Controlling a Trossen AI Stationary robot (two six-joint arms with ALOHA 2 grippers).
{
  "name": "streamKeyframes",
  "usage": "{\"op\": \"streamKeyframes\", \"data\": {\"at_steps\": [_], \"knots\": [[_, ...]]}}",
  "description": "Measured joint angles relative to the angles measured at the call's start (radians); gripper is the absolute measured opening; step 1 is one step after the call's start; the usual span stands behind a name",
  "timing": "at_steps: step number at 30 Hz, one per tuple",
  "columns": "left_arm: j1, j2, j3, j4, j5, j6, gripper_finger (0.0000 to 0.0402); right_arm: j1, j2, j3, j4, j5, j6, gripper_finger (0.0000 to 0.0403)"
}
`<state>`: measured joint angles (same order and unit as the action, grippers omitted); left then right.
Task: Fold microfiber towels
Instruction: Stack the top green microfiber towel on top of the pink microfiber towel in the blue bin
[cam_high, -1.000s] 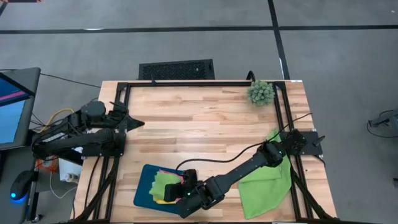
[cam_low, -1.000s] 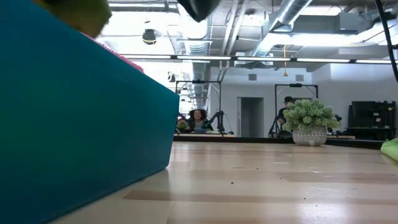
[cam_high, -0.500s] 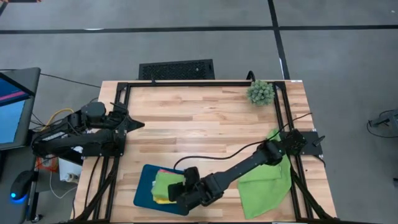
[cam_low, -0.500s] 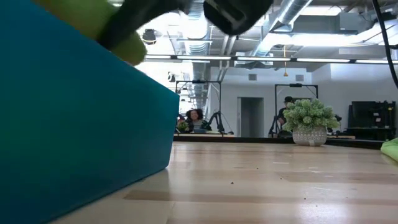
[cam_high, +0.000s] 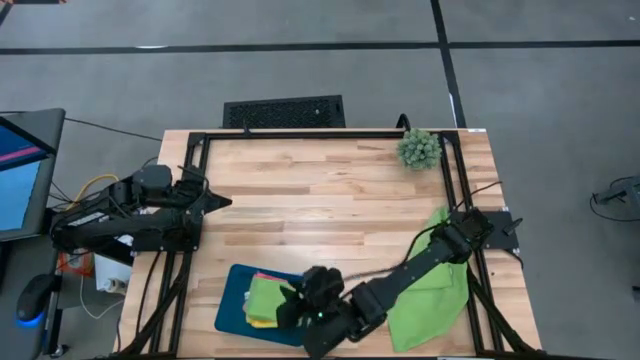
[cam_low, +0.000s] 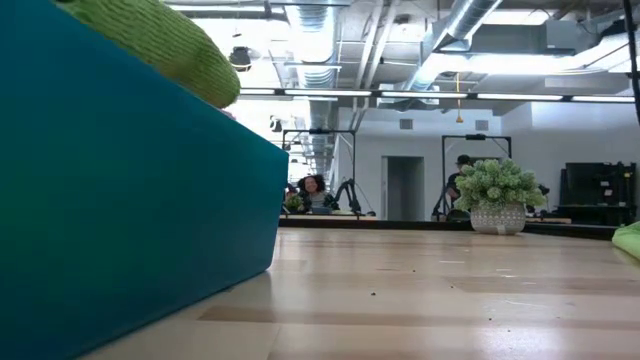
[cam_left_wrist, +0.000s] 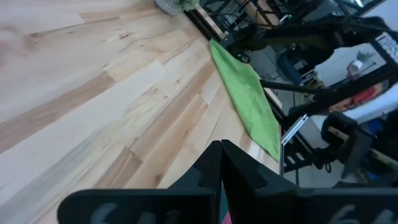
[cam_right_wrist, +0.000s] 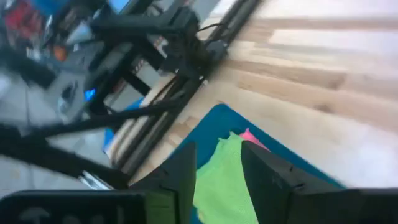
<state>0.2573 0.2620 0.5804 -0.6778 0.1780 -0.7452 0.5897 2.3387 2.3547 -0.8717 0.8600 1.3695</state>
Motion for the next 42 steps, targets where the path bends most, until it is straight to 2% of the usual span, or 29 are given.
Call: {"op": "streamKeyframes", "data": {"at_steps": [7,13,19,28,36,42], "knots": [[0.000,0.000,0.000,-0.009,-0.043,0.000,0.0000,-0.009,0.102,-0.003,0.223,0.014,-0.388,0.0122],[0.000,0.000,0.000,-0.016,-0.052,0.000,0.0000,-0.023,0.232,-0.004,0.368,0.010,-0.548,0.0099],[0.000,0.000,0.000,-0.025,-0.058,0.001,0.0000,-0.059,0.343,-0.003,0.443,-0.007,-0.553,0.0085],[0.000,0.000,0.000,-0.055,-0.062,0.000,0.0000,-0.088,0.401,0.002,0.518,-0.136,-0.582,0.0074],[0.000,0.000,0.000,-0.071,-0.080,0.001,0.0000,-0.088,0.394,-0.002,0.515,-0.176,-0.601,0.0070],[0.000,0.000,0.000,-0.071,-0.092,0.001,0.0000,-0.089,0.324,-0.006,0.522,-0.170,-0.760,0.0070]]}}
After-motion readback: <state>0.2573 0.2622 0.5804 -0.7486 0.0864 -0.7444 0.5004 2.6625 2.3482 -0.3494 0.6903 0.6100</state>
